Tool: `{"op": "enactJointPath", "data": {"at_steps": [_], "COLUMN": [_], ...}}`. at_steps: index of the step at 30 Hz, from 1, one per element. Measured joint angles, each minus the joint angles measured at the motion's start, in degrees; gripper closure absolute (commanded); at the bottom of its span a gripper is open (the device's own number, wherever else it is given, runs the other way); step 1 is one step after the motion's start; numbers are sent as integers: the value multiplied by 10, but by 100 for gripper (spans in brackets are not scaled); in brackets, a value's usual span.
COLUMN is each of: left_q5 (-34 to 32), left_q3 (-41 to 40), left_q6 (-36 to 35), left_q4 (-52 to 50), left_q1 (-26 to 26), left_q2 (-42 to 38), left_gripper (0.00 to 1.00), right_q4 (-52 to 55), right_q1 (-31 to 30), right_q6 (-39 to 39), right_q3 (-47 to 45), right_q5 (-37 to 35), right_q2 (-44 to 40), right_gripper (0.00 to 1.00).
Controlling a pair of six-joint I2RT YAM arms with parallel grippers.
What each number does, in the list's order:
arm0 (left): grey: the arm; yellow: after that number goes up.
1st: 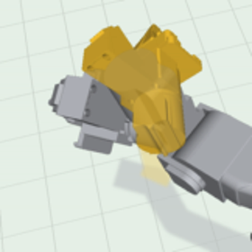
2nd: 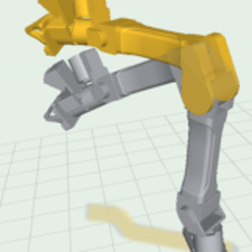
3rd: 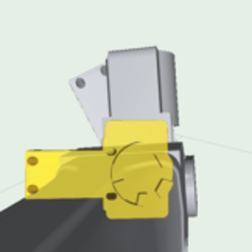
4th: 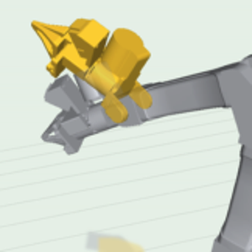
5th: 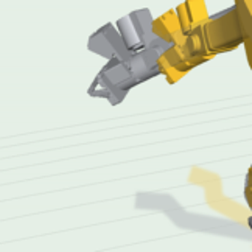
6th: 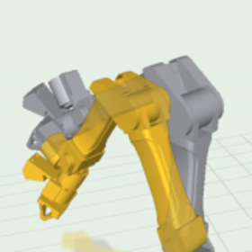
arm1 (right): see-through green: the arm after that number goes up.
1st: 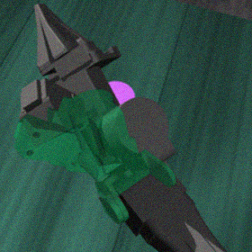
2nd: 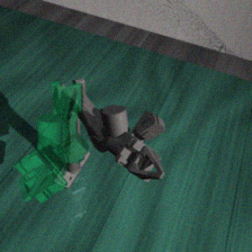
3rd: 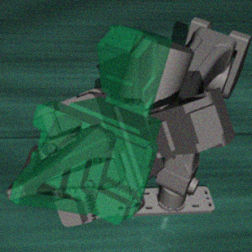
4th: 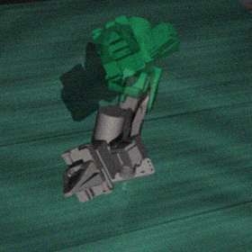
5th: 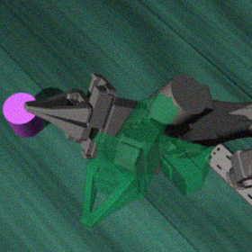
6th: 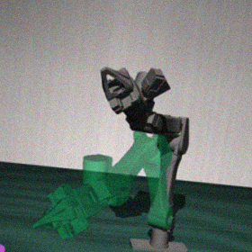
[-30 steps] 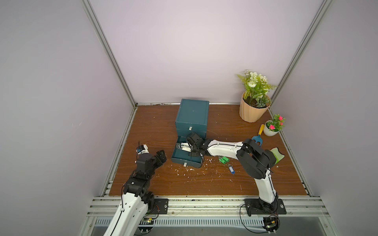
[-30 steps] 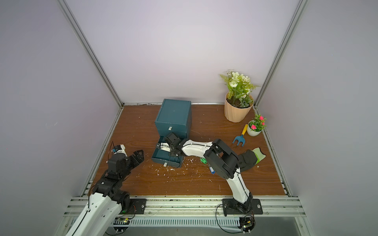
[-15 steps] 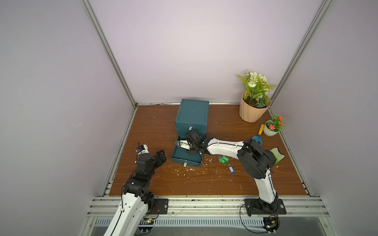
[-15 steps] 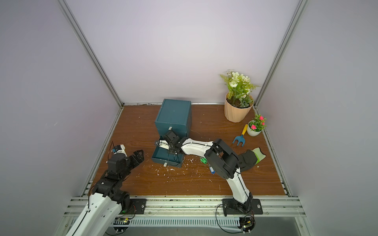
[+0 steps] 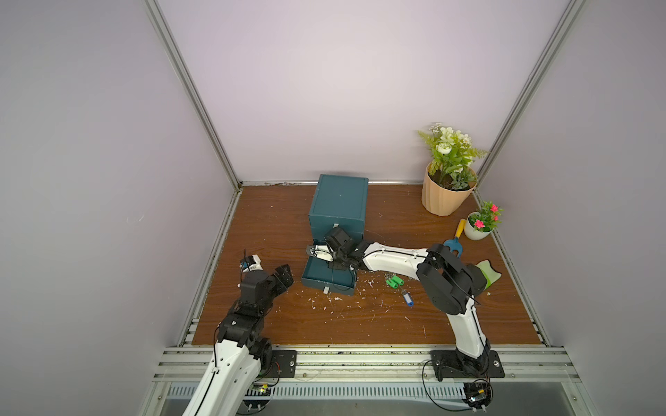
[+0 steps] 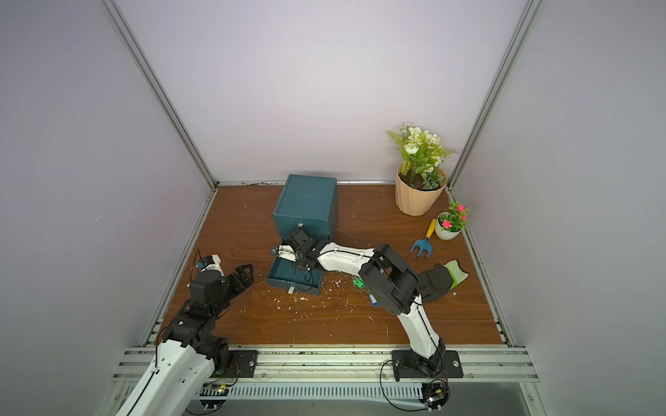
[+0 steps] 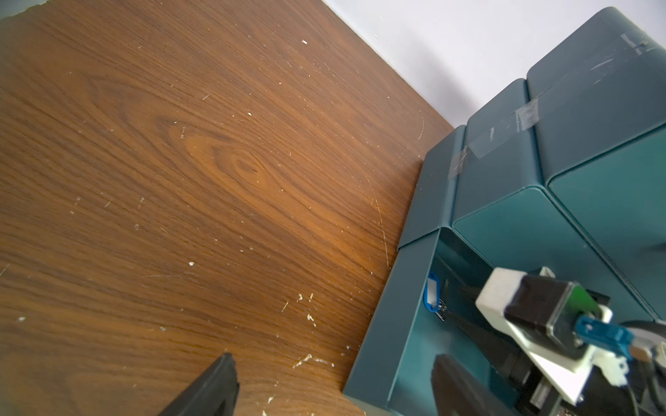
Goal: Take the keys out of the drawer
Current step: Pick up the key from the drawer.
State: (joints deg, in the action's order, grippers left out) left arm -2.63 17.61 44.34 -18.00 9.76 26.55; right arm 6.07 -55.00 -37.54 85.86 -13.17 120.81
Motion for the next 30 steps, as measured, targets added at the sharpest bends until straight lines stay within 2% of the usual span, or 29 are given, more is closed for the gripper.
{"op": "enactJointPath", "data": {"at_steps": [9, 13, 18, 25, 30], "left_q5": [0, 0, 0, 9, 26], "left_q3": [0, 0, 0, 0, 0], "left_q6": [0, 0, 0, 0, -4], "left_q4": [0, 0, 0, 1, 3], "left_q1": [0, 0, 0, 0, 0], "left_q2": [4, 7, 7, 7, 10], "left_gripper": [13, 13, 13, 16, 20], "right_q4": [10, 12, 13, 19, 34], "right_q1": [0, 0, 0, 0, 0], "right_q6": [-4, -7, -7, -12, -12], "right_q3": [5, 4, 4, -1, -14], "right_q5": [5, 14, 16, 18, 30], "right_q2": [17, 17, 17, 8, -37], "right_gripper": [71, 87, 99, 100, 100]}}
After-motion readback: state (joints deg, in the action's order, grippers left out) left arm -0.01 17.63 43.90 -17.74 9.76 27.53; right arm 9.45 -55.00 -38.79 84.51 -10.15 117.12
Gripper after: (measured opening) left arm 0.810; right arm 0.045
